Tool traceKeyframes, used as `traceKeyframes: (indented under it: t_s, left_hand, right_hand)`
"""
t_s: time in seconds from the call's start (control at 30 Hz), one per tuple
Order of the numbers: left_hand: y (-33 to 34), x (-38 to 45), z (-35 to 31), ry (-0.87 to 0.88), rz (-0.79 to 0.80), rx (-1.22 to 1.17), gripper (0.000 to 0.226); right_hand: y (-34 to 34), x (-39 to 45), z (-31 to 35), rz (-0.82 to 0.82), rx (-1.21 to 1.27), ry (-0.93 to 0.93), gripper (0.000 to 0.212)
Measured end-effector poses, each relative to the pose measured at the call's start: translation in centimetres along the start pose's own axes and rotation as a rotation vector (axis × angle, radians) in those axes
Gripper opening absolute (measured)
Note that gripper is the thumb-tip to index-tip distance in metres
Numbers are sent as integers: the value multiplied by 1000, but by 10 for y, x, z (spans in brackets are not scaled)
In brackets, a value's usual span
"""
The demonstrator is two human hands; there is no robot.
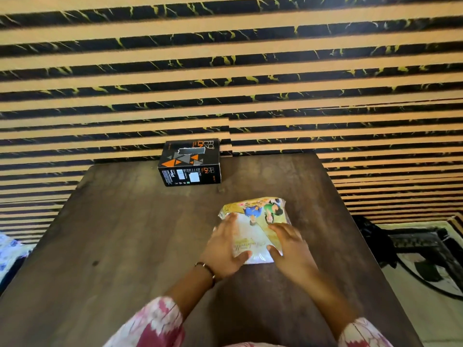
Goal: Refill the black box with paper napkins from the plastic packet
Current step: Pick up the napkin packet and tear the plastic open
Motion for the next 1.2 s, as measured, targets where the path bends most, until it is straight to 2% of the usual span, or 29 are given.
traceKeyframes:
  t_s: [0.1, 0.23, 0.37, 0.67, 0.97, 1.1, 1.2]
  left_hand:
    - [22, 31, -17, 107, 195, 255, 98]
    - [42, 47, -14, 131, 318, 435, 93]
    - [53, 44, -4, 125, 370, 467, 86]
    - [62, 41, 5, 77, 353, 426, 86]
    - [65, 27, 8, -10, 288, 376, 85]
    - [64, 22, 8, -34, 278, 370, 85]
    - [63, 22, 8, -30, 285, 363, 85]
  right_hand:
    - [21, 12, -6, 157, -197, 65, 55]
    - [14, 24, -12, 93, -298, 135, 48]
    - [15, 33, -22, 95, -263, 236, 31]
    - [17, 41, -38, 105, -231, 363, 27]
    - [22, 41, -39, 141, -220, 310, 26]
    - [24, 39, -29, 121, -191, 199, 19]
    - [24, 35, -25, 106, -136, 180, 13]
Point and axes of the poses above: each hand's wrist, its own x-axis towards the middle knuckle, its own y-axis out of the palm, z = x × y, the point moved 10 cm from there along x, towards the middle knuckle, and after that the axes turned 7 degrees about -z, right-handed, at the moved point
